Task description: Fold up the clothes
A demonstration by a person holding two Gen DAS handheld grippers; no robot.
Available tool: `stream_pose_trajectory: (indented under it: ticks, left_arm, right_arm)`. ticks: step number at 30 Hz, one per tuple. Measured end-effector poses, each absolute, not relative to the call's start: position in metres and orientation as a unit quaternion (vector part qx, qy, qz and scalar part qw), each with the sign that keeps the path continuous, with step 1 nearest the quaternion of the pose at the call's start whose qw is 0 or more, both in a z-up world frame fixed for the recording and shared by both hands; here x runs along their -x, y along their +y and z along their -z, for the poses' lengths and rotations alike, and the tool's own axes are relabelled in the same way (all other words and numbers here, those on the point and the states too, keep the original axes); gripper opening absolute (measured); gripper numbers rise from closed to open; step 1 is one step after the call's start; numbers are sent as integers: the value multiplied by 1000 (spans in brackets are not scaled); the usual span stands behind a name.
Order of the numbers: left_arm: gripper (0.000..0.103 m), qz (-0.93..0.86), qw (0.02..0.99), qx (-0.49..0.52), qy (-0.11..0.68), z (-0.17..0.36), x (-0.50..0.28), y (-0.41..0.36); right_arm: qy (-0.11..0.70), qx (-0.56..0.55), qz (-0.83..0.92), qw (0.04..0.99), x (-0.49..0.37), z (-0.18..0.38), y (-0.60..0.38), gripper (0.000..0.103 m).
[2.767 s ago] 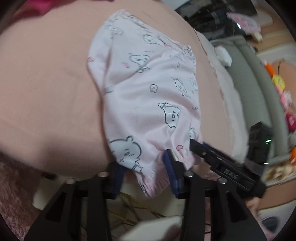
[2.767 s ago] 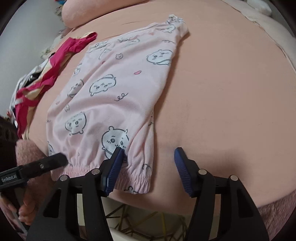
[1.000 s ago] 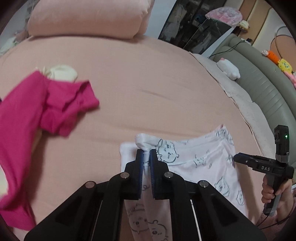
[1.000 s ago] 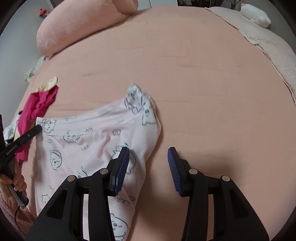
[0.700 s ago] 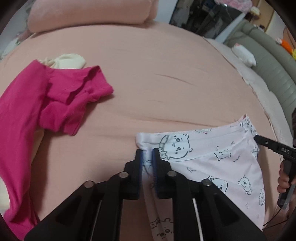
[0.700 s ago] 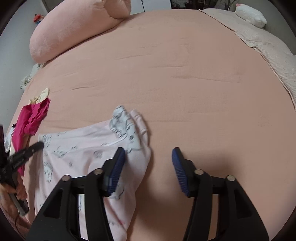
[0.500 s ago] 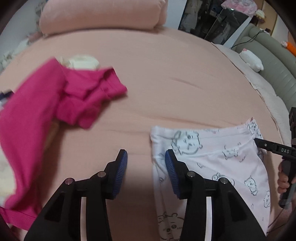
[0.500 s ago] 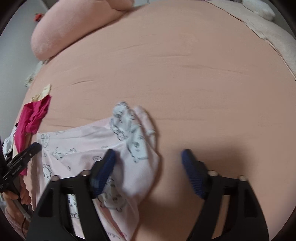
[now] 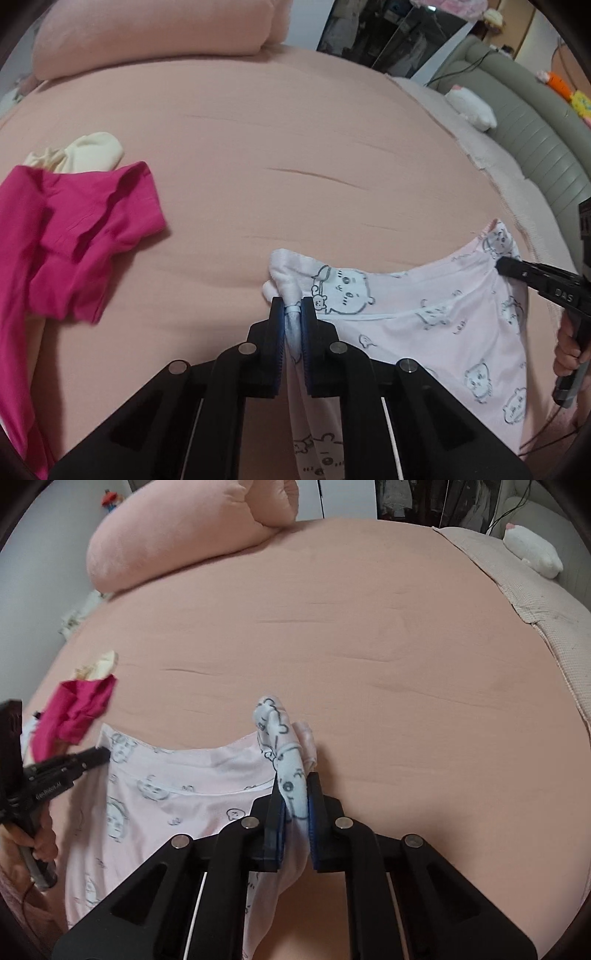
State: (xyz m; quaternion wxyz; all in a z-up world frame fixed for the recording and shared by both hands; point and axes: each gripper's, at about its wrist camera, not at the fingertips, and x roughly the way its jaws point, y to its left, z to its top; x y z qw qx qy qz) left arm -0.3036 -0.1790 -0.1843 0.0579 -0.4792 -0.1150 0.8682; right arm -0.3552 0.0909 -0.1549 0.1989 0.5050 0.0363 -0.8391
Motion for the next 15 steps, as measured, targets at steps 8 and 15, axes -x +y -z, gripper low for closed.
stream_pose_trajectory:
  ticks: [8,15]
  left_arm:
    - [35,-855,41,482,-187,166,259,-211]
    - [37,-840,56,460,-282,154,168,-209]
  right_arm:
    - [4,-510,846,155,343,160,105,48]
    - [-14,-507,834,218,262,126,118,53]
